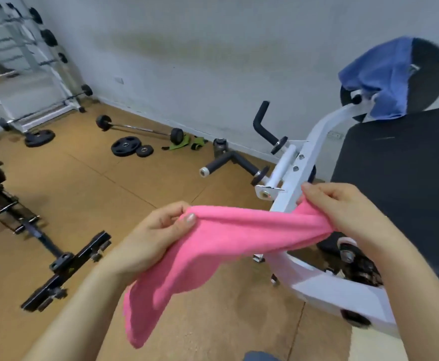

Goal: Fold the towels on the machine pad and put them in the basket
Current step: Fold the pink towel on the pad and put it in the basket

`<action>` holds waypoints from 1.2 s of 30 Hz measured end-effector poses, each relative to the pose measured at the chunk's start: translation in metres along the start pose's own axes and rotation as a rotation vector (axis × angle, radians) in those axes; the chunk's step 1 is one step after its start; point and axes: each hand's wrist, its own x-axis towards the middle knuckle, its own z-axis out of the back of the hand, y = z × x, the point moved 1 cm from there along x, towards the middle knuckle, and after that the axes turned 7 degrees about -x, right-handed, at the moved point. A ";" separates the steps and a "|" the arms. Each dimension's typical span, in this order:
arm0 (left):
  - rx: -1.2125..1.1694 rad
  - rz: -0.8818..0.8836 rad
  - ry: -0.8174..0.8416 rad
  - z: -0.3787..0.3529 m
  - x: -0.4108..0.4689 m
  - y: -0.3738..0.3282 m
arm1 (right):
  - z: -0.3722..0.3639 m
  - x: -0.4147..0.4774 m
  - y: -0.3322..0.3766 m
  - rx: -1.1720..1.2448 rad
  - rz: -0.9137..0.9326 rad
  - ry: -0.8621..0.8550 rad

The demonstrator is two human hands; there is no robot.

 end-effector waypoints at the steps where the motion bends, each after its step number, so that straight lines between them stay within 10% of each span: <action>1: 0.020 -0.038 0.008 0.005 0.020 -0.008 | 0.005 0.002 0.004 -0.042 -0.003 0.142; 5: 0.224 -0.136 0.047 0.019 0.103 -0.033 | 0.016 0.020 0.000 -0.080 0.003 0.344; 13: 0.486 0.088 0.569 0.028 0.244 -0.055 | 0.055 0.085 -0.052 0.342 -0.143 -0.570; 20: -0.222 -0.072 0.356 -0.037 0.379 -0.077 | 0.078 0.079 -0.088 0.397 -0.355 -0.683; 36: 0.232 -0.376 0.552 -0.301 0.674 -0.039 | 0.137 0.133 -0.168 0.112 -0.929 -0.806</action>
